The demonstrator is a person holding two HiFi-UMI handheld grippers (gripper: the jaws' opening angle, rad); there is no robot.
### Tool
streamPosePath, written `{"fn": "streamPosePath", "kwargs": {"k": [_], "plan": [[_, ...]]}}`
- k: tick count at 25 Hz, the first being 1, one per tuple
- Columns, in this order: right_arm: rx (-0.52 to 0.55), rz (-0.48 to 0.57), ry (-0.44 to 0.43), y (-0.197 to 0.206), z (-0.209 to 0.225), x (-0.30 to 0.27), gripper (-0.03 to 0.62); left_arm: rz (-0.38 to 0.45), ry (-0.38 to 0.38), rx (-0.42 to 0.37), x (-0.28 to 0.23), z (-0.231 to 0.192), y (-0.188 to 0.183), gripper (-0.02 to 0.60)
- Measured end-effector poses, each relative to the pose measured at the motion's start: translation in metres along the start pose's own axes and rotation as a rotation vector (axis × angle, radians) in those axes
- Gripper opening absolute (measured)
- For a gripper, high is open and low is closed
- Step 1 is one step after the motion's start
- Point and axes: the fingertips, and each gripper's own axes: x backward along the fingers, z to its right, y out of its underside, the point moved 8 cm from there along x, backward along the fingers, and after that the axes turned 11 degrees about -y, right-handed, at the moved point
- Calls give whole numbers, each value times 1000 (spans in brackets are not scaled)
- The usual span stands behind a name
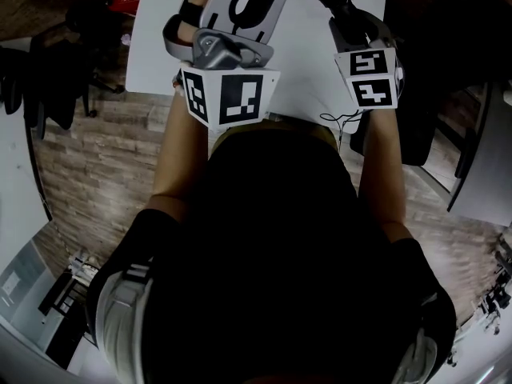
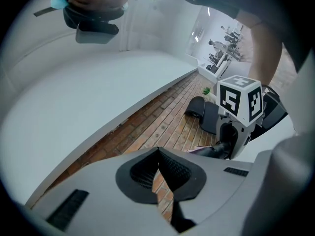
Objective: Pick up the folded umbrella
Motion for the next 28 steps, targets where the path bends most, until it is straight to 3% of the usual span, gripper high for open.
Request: {"fn": "streamPosePath", "kwargs": {"k": [19,28], "plan": [[77,279,56,-53,-5,59,192,-18,-49,23,7,-9,-13,14],[104,406,90,-58,-11,83,193,-85,-102,68,9,-11,-12,14]]}}
